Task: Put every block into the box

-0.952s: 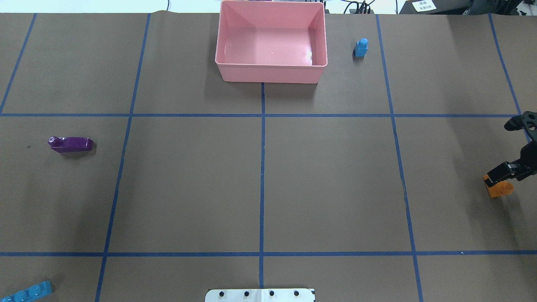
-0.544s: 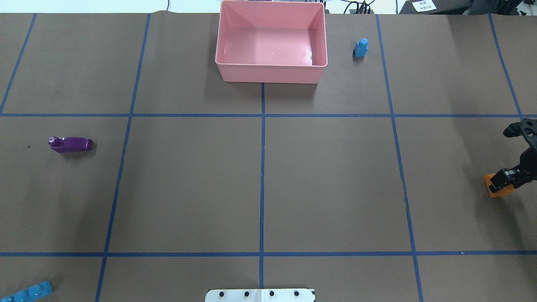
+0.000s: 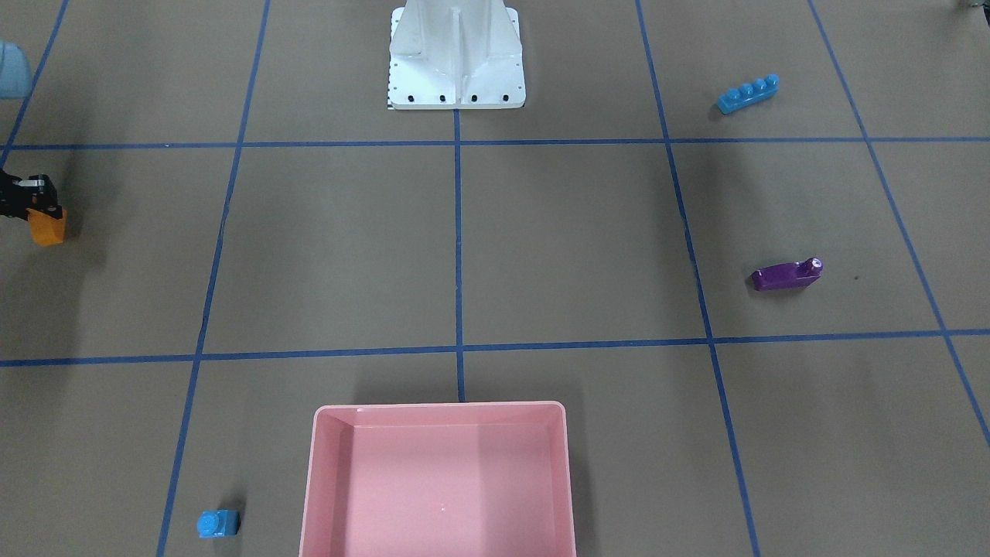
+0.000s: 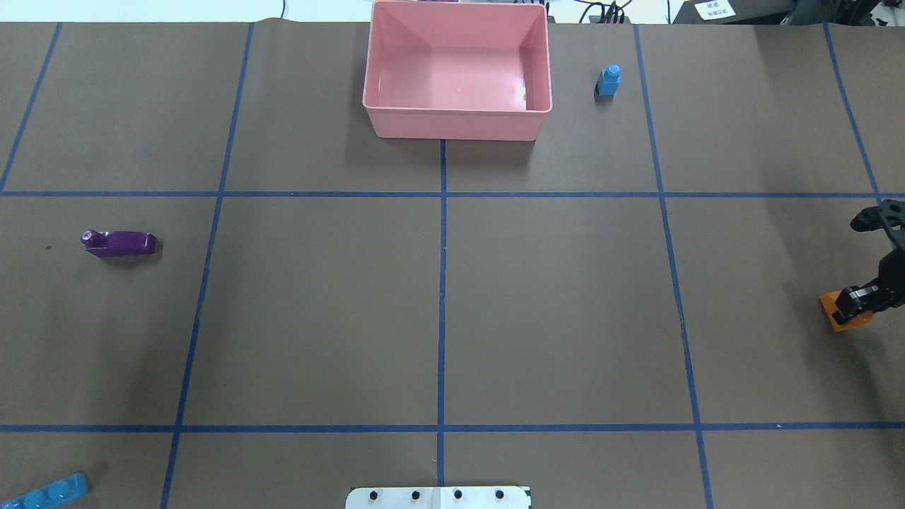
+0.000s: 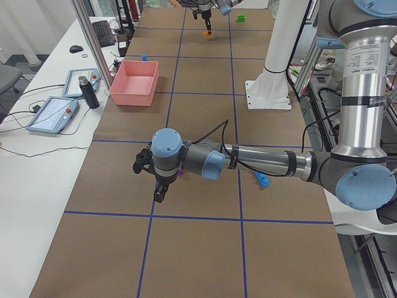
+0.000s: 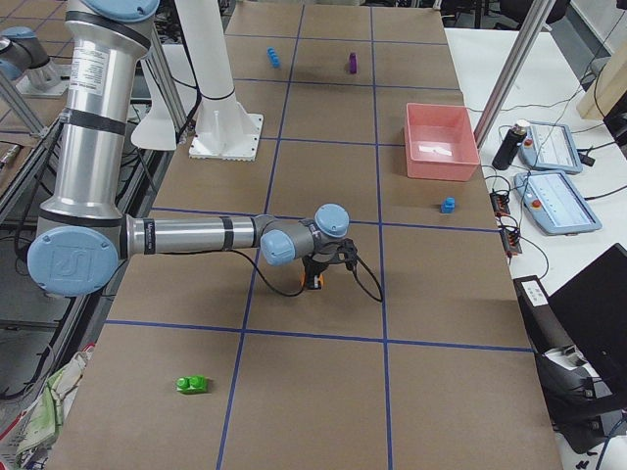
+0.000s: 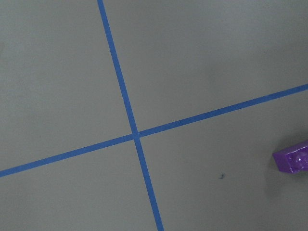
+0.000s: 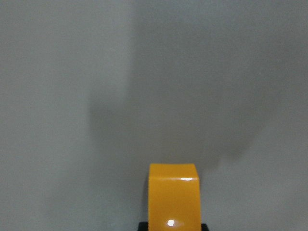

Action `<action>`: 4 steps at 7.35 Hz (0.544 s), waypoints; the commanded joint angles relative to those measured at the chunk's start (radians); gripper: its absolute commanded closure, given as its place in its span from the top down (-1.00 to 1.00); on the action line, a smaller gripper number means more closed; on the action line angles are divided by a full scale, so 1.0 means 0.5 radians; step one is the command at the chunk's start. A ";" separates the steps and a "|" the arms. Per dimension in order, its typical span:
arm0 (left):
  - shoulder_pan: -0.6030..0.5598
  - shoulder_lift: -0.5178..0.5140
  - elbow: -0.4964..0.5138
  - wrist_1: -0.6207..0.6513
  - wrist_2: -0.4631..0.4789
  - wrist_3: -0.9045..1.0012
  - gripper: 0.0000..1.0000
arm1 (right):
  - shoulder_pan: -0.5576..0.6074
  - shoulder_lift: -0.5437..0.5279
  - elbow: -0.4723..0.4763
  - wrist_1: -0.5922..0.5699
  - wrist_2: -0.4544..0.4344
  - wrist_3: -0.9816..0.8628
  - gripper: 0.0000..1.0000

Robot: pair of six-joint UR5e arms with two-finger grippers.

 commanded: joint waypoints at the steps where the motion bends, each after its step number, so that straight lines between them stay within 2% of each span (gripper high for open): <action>1: 0.124 -0.036 0.001 -0.063 -0.031 -0.119 1.00 | 0.234 -0.078 0.218 -0.005 0.018 -0.001 -1.00; 3: 0.265 -0.036 -0.002 -0.136 -0.053 -0.210 1.00 | 0.287 0.035 0.255 -0.005 0.030 0.002 -1.00; 4: 0.357 -0.030 0.007 -0.440 -0.022 -0.199 1.00 | 0.290 0.136 0.255 -0.005 0.030 0.027 -1.00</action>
